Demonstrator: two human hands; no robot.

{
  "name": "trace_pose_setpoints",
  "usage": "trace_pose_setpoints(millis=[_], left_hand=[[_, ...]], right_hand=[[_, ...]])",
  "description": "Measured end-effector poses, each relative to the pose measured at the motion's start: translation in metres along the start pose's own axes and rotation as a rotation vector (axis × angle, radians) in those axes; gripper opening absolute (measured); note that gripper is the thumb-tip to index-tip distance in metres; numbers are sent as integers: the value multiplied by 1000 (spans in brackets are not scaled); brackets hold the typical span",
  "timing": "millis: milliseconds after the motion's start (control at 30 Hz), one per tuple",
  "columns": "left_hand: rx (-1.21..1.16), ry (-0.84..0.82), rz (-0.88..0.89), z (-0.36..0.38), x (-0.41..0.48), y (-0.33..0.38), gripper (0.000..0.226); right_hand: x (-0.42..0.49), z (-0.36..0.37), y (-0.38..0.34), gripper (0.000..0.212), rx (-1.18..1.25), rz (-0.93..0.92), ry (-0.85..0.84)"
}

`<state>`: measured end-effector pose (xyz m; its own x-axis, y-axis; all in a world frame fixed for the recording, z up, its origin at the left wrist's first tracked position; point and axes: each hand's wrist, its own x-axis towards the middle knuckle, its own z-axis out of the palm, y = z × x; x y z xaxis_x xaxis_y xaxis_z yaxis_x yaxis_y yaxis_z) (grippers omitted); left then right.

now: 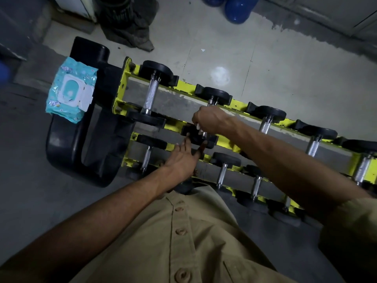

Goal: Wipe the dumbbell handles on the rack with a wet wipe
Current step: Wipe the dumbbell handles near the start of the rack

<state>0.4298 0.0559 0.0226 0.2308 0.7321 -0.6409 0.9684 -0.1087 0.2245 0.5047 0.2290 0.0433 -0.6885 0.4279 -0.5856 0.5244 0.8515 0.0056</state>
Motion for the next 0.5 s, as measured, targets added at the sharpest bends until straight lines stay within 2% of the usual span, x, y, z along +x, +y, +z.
trace_pose_setpoints(millis=[167,267,367,500], left_hand=[[-27,124,2,9,-8,4,107],[-19,202,9,11,-12,11,106],[-5,246,35,6,-10,23,101],[-10,264,91,-7,2,52,97]], right_hand=[[-36,36,-7,19,200,-35,163],[-52,36,11,24,364,103,293],[-80,43,36,17,610,276,443],[-116,71,72,12,807,429,499]])
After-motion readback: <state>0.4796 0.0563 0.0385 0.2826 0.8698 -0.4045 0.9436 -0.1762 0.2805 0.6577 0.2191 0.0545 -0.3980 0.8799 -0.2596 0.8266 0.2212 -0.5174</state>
